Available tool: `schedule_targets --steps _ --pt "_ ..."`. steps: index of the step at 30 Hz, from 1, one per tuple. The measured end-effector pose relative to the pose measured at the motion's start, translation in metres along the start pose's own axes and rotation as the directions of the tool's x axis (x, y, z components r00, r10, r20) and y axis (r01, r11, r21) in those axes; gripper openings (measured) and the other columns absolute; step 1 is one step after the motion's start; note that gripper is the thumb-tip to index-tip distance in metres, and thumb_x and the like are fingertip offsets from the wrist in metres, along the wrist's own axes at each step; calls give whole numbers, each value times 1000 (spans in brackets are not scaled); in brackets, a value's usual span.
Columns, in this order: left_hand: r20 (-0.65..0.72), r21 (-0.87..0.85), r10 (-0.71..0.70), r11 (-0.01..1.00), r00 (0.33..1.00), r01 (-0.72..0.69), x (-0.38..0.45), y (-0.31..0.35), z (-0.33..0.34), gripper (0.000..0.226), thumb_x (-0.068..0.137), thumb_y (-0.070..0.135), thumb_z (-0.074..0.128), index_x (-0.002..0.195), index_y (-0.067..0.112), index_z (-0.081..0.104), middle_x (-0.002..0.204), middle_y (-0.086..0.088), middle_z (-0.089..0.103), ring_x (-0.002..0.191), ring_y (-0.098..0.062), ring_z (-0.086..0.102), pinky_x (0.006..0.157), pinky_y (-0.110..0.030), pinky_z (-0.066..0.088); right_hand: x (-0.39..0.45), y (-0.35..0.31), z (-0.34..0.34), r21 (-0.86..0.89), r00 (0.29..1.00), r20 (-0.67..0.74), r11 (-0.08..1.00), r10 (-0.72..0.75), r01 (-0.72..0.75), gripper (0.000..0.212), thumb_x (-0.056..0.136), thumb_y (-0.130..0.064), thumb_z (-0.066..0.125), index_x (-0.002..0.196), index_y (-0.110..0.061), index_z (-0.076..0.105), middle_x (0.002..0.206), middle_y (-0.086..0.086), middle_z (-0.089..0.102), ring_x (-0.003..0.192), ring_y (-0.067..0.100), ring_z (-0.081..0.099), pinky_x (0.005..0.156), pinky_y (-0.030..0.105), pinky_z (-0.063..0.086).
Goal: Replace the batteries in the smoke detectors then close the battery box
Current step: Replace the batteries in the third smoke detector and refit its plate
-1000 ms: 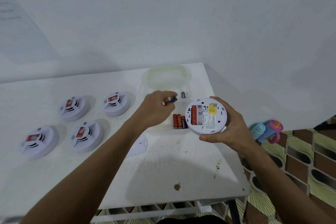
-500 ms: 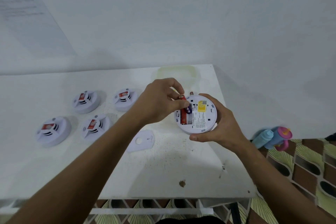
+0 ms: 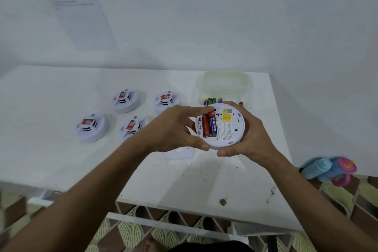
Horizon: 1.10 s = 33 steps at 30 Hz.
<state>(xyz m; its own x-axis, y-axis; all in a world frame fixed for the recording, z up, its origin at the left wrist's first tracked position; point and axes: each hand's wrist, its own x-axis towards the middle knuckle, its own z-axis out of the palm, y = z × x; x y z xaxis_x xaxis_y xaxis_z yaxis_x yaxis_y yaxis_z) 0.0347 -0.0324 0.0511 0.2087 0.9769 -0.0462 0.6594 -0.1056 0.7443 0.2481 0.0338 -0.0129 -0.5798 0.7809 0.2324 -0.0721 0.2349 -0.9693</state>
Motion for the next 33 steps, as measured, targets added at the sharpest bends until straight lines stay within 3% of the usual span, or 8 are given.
schedule_targets --steps 2,13,17,20,23,26,30,33 --pt "-22 -46 1 999 1000 -2 -2 -3 -2 80 65 35 86 137 30 53 119 8 64 98 -10 65 82 -29 58 2 0 4 10 1000 4 1000 4 -4 94 42 -17 92 129 -25 56 123 -9 67 118 16 61 86 25 55" --pt "-38 34 0 999 999 1 -9 -13 2 69 71 38 80 134 34 54 120 8 55 99 -6 58 79 -8 50 -1 5 12 29 1000 -2 999 24 -24 95 41 -19 91 129 -20 55 119 -8 69 114 15 63 84 25 56" --pt "-52 -25 16 1000 999 -17 -11 -12 2 73 68 44 79 136 35 51 123 10 56 99 -6 61 81 -18 55 0 2 12 23 1000 -10 1000 6 -5 94 43 -18 91 130 -22 54 122 -11 68 116 12 62 85 22 55" --pt "-71 -88 -31 996 997 25 -14 -28 0 85 74 26 82 145 38 36 124 12 55 96 -6 63 77 -23 57 1 1 11 6 1000 -21 1000 3 -3 93 44 -18 92 129 -24 55 125 -13 66 118 10 61 87 21 54" --pt "-97 57 -164 984 982 170 -18 -59 2 88 76 25 78 146 39 26 123 9 53 94 -5 60 72 -20 54 -2 3 5 -28 1000 -20 999 19 -19 95 43 -16 94 129 -26 56 126 -14 65 119 9 59 87 20 54" --pt "-73 241 -291 923 954 300 -23 -88 15 82 75 38 79 144 34 36 125 4 50 96 -8 54 77 -19 48 -8 7 -3 -65 999 -17 997 28 -29 96 42 -6 94 127 -27 54 119 -23 66 114 1 60 83 16 53" --pt "-50 337 -348 877 936 344 -25 -107 27 91 65 52 82 143 32 39 125 4 44 103 -12 44 92 -30 47 -16 8 -8 -77 998 -10 995 58 -59 98 40 -24 94 130 -28 54 124 -18 65 118 6 59 86 18 53" --pt "-46 398 -351 852 935 339 -25 -114 28 91 65 58 78 143 31 40 124 3 42 105 -12 39 95 -31 43 -21 11 -10 -100 997 11 992 75 -74 100 40 -21 94 131 -26 53 122 -16 65 117 7 59 85 17 53"
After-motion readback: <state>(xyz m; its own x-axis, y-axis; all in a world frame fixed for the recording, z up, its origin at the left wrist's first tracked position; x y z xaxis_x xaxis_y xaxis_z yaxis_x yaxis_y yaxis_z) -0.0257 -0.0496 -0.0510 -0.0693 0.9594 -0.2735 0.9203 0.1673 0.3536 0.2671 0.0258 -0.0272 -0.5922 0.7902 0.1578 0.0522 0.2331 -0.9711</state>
